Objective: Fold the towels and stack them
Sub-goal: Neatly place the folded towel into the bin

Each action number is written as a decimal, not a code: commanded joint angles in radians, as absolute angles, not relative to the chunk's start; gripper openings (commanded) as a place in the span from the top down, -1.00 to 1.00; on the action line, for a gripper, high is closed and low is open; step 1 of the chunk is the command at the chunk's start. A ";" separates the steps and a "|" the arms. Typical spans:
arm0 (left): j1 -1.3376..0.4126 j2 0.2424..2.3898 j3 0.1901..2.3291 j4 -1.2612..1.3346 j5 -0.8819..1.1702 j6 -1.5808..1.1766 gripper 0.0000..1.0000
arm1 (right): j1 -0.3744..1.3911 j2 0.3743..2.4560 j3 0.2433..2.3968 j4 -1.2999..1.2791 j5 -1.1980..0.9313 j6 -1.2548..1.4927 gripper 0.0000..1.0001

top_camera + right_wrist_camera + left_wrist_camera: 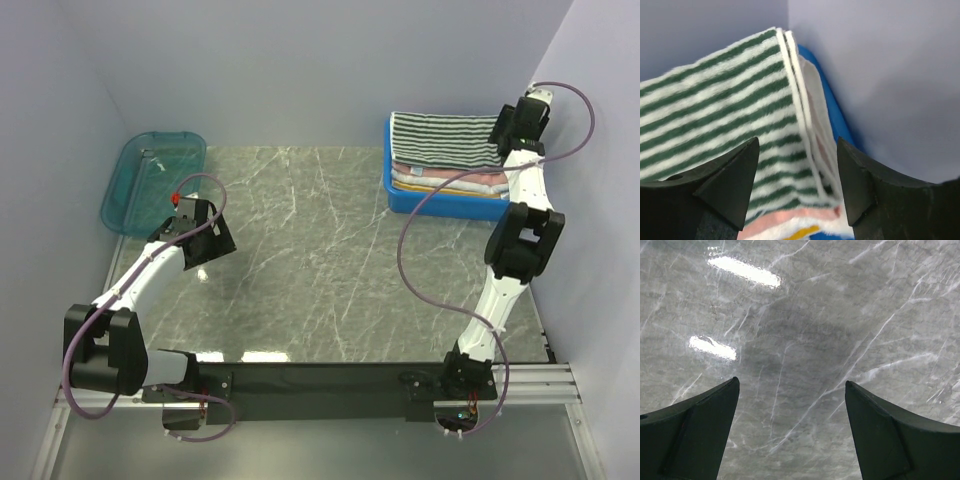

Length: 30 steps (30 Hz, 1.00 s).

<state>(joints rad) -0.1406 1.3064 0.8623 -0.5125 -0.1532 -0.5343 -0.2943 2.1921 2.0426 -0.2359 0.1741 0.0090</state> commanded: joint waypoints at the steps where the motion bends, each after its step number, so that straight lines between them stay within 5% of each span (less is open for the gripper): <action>1: -0.137 1.275 0.874 -0.489 -0.137 -0.511 -0.84 | -0.278 2.004 1.973 -0.111 0.122 0.113 -0.38; 5: -0.138 1.256 0.876 -0.492 -0.137 -0.508 -0.84 | -0.273 1.976 1.913 -0.088 -0.058 0.230 -0.32; 19: -0.138 1.163 0.859 -0.483 -0.117 -0.503 -0.82 | -0.311 2.123 1.741 -0.002 -0.175 0.449 -0.23; 30: -0.137 1.108 0.859 -0.482 -0.095 -0.500 -0.82 | -0.287 1.869 1.632 -0.063 -0.152 0.394 -0.23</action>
<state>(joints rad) -0.1406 1.1481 0.8593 -0.5117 -0.1173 -0.5159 -0.3027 2.0583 1.6558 -0.0624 -0.1654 0.4171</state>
